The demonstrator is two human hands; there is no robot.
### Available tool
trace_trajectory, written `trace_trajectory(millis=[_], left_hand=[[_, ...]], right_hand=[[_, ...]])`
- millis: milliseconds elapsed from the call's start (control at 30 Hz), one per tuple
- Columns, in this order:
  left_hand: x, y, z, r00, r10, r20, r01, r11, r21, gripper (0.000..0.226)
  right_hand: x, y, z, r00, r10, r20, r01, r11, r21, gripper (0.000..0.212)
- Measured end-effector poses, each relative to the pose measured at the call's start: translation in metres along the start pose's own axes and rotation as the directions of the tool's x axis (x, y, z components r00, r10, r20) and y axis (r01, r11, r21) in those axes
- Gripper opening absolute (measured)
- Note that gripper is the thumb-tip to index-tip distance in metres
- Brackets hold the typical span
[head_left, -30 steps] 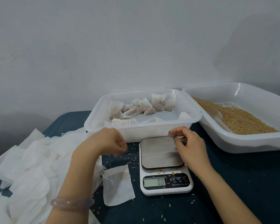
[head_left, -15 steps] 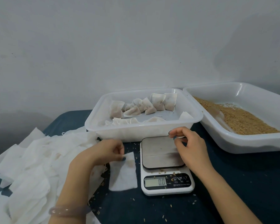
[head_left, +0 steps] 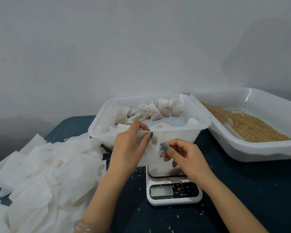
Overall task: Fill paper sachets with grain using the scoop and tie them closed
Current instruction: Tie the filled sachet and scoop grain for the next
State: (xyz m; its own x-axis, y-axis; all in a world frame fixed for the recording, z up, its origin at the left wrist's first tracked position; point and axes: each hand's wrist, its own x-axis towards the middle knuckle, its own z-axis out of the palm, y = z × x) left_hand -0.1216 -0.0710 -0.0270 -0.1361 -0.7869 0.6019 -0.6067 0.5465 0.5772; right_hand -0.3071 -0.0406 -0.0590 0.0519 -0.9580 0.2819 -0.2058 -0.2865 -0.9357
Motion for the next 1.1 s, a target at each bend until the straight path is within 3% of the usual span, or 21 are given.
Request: trace_trajectory(millis=[133, 233, 433, 667, 933, 1100], left_hand=[[-0.003, 0.007, 0.015, 0.983, -0.163, -0.085, 0.133, 0.951, -0.279, 0.010], [-0.008, 0.009, 0.020, 0.986, -0.161, -0.043, 0.135, 0.921, -0.366, 0.015], [-0.017, 0.020, 0.026, 0.999, 0.004, 0.038, 0.010, 0.936, -0.352, 0.030], [-0.025, 0.022, 0.034, 0.976, 0.141, 0.167, -0.065, 0.918, -0.392, 0.043], [-0.026, 0.024, 0.030, 0.988, 0.084, 0.132, -0.016, 0.895, -0.445, 0.030], [-0.027, 0.025, 0.030, 0.992, 0.063, 0.106, -0.008, 0.893, -0.450, 0.036]], right_hand=[[0.000, -0.003, 0.001, 1.000, -0.001, -0.008, 0.002, 0.993, 0.119, 0.008], [0.000, -0.005, -0.001, 1.000, 0.007, -0.025, -0.003, 0.985, 0.171, 0.008], [-0.002, -0.009, -0.001, 0.999, -0.006, -0.037, 0.015, 0.969, 0.245, 0.027], [0.000, -0.009, -0.005, 0.994, 0.015, -0.108, 0.015, 0.960, 0.278, 0.018], [0.000, -0.008, -0.005, 0.997, 0.017, -0.069, 0.005, 0.955, 0.298, 0.013], [-0.001, -0.007, -0.005, 0.998, 0.013, -0.059, 0.004, 0.959, 0.285, 0.014]])
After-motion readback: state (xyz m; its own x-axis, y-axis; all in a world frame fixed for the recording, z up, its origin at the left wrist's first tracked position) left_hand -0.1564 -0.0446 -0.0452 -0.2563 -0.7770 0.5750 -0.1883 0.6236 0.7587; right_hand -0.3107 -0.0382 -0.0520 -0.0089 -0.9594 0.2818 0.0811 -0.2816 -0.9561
